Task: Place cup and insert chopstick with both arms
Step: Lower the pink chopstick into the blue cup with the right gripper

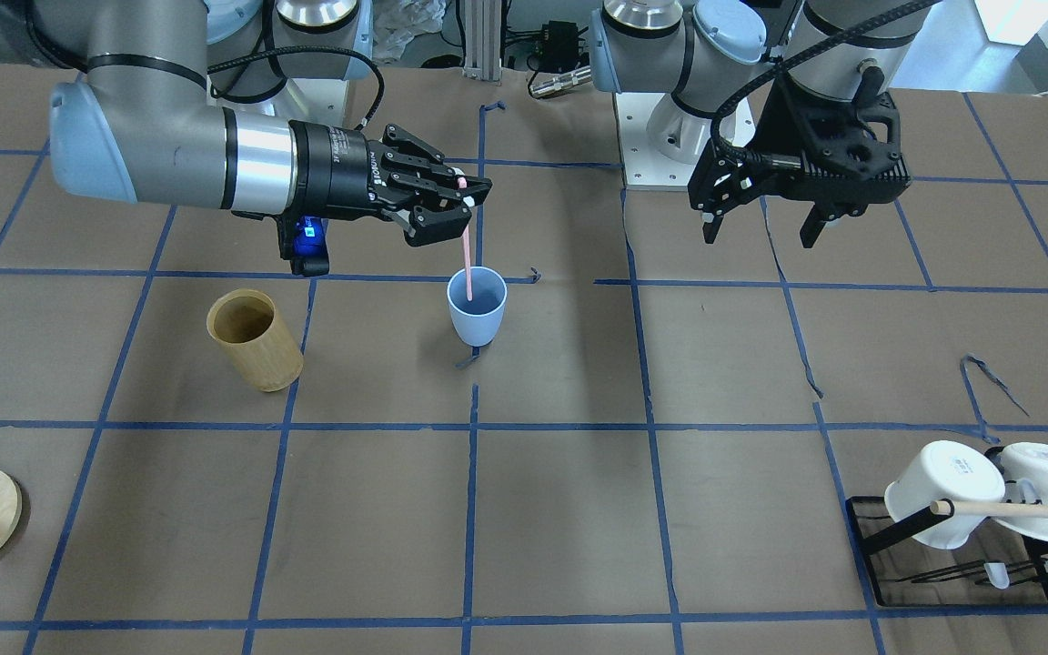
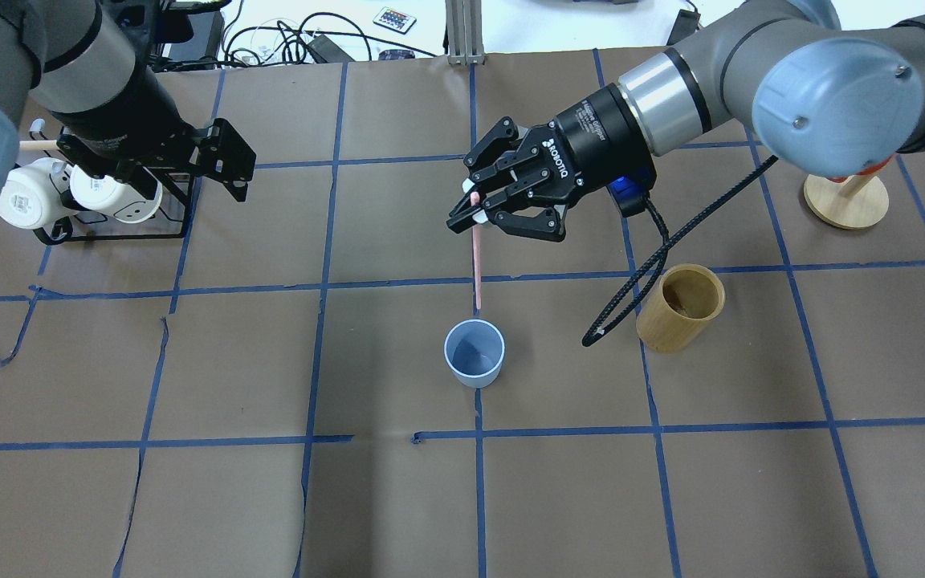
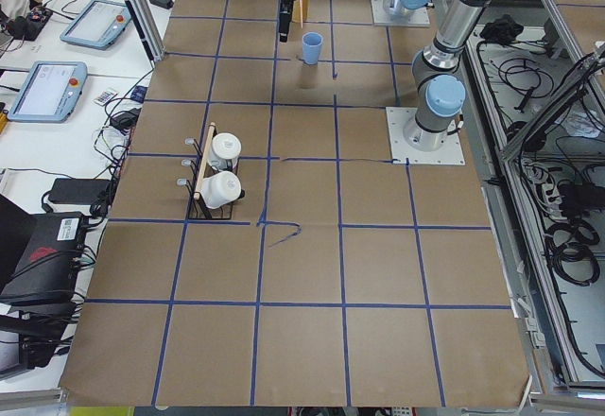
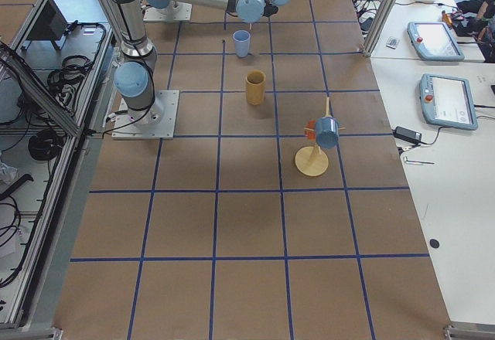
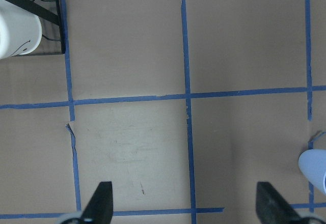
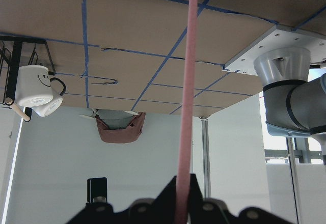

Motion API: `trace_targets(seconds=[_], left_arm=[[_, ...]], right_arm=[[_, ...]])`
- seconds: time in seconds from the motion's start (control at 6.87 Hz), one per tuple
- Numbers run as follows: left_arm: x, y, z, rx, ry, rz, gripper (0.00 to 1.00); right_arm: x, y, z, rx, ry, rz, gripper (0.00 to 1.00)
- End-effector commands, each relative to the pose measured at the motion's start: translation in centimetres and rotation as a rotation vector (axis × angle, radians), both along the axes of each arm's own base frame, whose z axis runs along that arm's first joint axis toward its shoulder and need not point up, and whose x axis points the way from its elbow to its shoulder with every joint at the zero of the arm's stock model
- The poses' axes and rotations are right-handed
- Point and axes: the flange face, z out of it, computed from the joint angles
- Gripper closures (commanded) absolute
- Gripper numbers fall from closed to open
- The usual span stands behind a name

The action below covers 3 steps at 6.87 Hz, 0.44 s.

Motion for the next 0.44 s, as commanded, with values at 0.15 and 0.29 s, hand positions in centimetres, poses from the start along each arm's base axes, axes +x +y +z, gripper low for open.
trace_targets(seconds=[0.15,0.29], left_arm=[[-0.2,0.0,0.3,-0.003,0.000,-0.003,0.00],[-0.2,-0.3,0.7,-0.010,0.004,-0.004,0.00]], right_arm=[[0.0,0.6,-2.3,0.033,0.005,0.004,0.98],[0.0,0.9,-2.7,0.041,0.007,0.005,0.96]])
